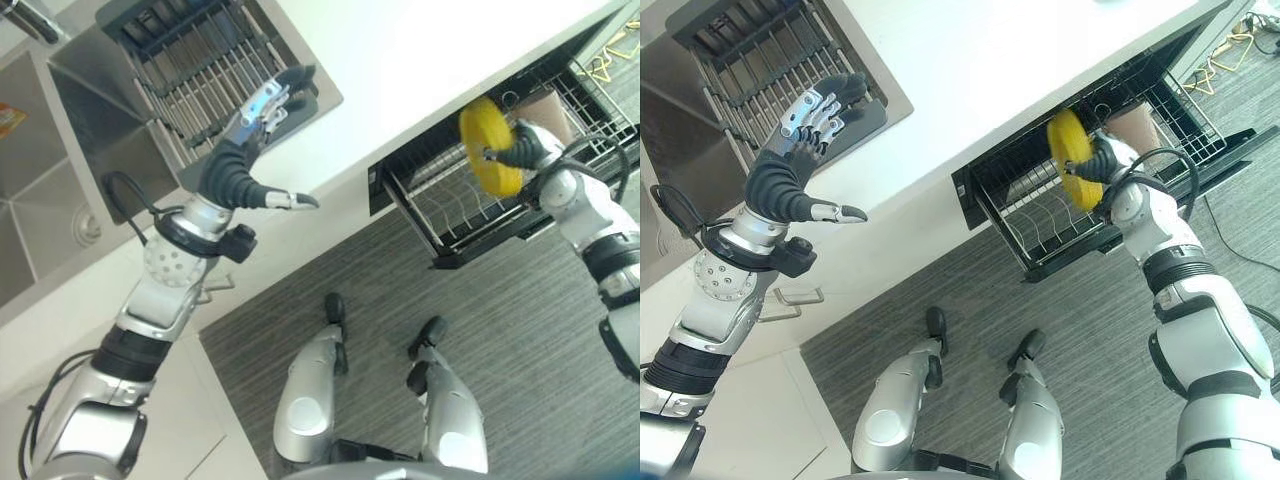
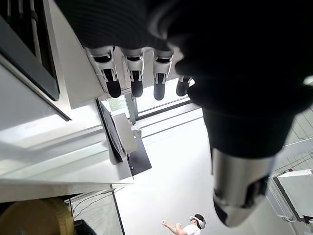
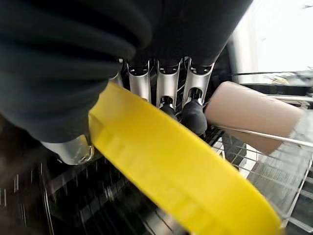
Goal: Place the dishes in the dishwasher.
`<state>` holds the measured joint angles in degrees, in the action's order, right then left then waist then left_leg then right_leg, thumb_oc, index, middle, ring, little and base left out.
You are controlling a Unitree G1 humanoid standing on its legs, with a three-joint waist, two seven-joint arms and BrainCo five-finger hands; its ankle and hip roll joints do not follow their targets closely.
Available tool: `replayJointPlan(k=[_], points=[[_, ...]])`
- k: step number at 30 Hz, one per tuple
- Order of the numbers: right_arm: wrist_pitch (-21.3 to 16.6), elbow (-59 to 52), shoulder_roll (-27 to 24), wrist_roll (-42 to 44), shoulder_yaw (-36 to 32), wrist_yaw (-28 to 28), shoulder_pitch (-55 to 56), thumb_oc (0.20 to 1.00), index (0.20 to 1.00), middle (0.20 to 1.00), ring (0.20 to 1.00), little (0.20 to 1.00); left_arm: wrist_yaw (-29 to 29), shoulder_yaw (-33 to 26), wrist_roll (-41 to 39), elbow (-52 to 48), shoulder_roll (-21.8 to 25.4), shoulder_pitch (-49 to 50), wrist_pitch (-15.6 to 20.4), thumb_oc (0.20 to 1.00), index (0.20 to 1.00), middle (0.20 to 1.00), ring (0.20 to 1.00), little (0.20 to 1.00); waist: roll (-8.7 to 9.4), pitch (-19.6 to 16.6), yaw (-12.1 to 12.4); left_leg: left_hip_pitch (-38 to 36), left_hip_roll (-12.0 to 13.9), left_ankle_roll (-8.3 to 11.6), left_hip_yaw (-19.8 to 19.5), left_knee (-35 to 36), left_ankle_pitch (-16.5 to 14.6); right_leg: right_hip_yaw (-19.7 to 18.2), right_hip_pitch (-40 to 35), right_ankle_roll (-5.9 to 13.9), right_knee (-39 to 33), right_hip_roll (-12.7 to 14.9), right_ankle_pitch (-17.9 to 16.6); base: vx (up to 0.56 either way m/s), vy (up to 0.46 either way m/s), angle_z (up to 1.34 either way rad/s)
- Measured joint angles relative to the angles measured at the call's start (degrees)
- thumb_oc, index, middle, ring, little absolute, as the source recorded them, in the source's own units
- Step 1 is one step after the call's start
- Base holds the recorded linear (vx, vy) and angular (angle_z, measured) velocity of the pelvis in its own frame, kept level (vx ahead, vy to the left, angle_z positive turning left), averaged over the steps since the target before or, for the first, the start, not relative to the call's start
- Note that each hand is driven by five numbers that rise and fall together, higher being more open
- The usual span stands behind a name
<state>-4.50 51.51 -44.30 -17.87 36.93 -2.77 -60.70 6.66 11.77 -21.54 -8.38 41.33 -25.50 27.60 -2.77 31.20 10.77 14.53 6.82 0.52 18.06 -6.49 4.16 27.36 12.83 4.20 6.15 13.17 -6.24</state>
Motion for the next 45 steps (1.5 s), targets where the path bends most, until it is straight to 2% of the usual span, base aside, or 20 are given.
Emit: replayJointPlan(k=[4,6,12,16,20,23,26,29,31,33,38,45], points=[[-2.42,1.05,0.48,-4.66,5.19,0.65,-0.79,0.2,0.2,0.2,0.2,0.2,0.41,1.76,0.01,0.0,1.02,0.05,0.07,1.0,1.0,1.0,1.0,1.0,0.84,0.02,2.15,0.19,0.12,-0.01,-0.1,-0.32,0.01,0.15,0.02,-0.09,0.1,0.03,0.06,0.01,-0.082,0.02],[-2.81,2.48,1.49,-5.13,7.45,0.76,-1.96,0.2,0.2,0.2,0.2,0.2,0.55,1.76,0.01,0.0,1.87,0.04,0.08,1.0,1.0,1.0,1.0,1.0,1.5,0.0,2.37,0.31,0.3,0.01,-0.26,-0.53,-0.01,0.35,-0.07,-0.14,0.07,-0.07,0.1,0.02,-0.064,0.03],[-4.88,5.05,3.17,-4.96,7.56,3.17,-2.21,0.2,0.2,0.2,0.2,0.2,2.51,1.77,0.0,0.02,2.43,0.04,0.16,1.0,1.0,1.0,1.0,1.0,1.67,-0.01,3.6,0.41,0.08,0.0,-1.01,-0.8,-0.01,1.3,-0.59,-0.13,0.19,0.33,0.14,0.03,-0.035,0.07],[-6.55,9.2,4.49,-8.62,7.8,2.36,-4.25,0.2,0.2,0.2,0.2,0.2,2.84,1.81,-0.04,0.03,3.12,-0.09,0.18,1.0,1.0,1.0,1.0,1.0,1.67,-0.02,3.9,1.46,0.19,0.05,-1.83,-1.55,-0.06,1.71,-0.3,-0.23,0.51,0.33,0.5,0.03,-0.004,0.08],[-7.96,10.92,3.7,-17.11,10.7,-1.5,-6.59,0.2,0.2,0.2,0.2,0.2,3.91,1.83,-1.81,0.04,6.67,0.06,1.7,1.0,1.0,1.0,1.0,1.0,1.66,-0.02,4.6,1.49,0.05,-0.01,-1.84,-1.62,-0.1,1.71,-0.26,-0.19,0.57,0.41,0.51,0.0,0.0,0.0],[-11.03,9.21,0.4,-25.47,14.75,-7.34,-6.69,0.2,0.2,0.2,0.2,0.2,4.18,1.84,-2.31,0.03,7.52,0.06,1.87,1.0,1.0,1.0,1.0,1.0,1.68,-0.02,5.09,1.72,0.2,-0.01,-1.85,-1.77,-0.29,1.78,-0.05,-0.12,0.83,0.42,0.63,0.02,-0.048,0.0],[-11.1,8.41,-1.39,-27.88,15.6,-11.22,-7.08,0.2,0.2,0.2,0.2,0.2,4.2,2.04,-2.34,0.02,9.45,0.06,2.35,1.0,1.0,1.0,1.0,1.0,1.71,-0.02,5.12,2.4,0.39,0.01,-1.93,-2.25,-0.41,1.82,0.43,-0.14,1.01,0.38,0.73,0.0,-0.014,0.0],[-9.27,8.5,-4.14,-30.75,16.12,-16.78,-8.46,0.2,0.2,0.2,0.2,0.2,4.17,2.34,-2.38,0.11,11.25,0.14,3.51,1.0,1.0,1.0,1.0,1.0,1.72,-0.02,5.01,3.97,0.49,-0.21,-1.98,-3.39,-0.69,1.76,1.71,-0.16,1.6,0.41,0.72,0.0,0.0,0.0],[-8.39,8.44,-4.51,-32.98,16.17,-18.89,-8.47,0.2,0.2,0.2,0.2,0.2,4.01,2.5,-2.63,0.11,11.51,0.14,3.73,1.0,1.0,1.0,1.0,1.0,1.71,-0.02,4.94,4.1,0.51,-0.22,-1.98,-3.76,-0.95,1.66,1.82,-0.16,1.79,0.51,0.75,0.0,0.0,0.0],[-6.49,8.3,-4.71,-37.98,16.19,-23.99,-8.65,0.2,0.2,0.2,0.2,0.2,3.41,3.86,-4.54,0.1,12.19,0.11,4.09,1.0,1.0,1.0,1.0,1.0,1.71,-0.02,4.86,4.84,0.39,-0.25,-1.88,-4.04,-0.95,1.53,2.68,-0.17,2.12,0.93,0.74,0.0,0.0,0.0],[-6.83,4.33,-5.56,-47.38,16.94,-26.81,-8.82,0.2,0.2,0.2,0.2,0.2,2.52,4.07,-4.58,0.11,12.95,0.14,4.8,1.0,1.0,1.0,1.0,1.0,1.71,-0.02,4.48,6.55,0.19,-0.55,-1.74,-4.65,-1.14,1.31,4.56,-0.19,2.96,1.4,0.73,0.0,0.007,0.0],[-7.74,2.26,-5.72,-47.47,18.53,-27.43,-8.93,0.2,0.2,0.2,0.2,0.2,2.41,4.08,-4.57,0.47,13.17,0.16,6.08,1.0,1.0,1.0,1.0,1.0,1.65,-0.02,4.3,8.8,0.11,-0.77,-1.66,-5.62,-1.29,1.12,6.99,-0.29,4.07,2.06,0.85,0.0,0.004,0.0]])
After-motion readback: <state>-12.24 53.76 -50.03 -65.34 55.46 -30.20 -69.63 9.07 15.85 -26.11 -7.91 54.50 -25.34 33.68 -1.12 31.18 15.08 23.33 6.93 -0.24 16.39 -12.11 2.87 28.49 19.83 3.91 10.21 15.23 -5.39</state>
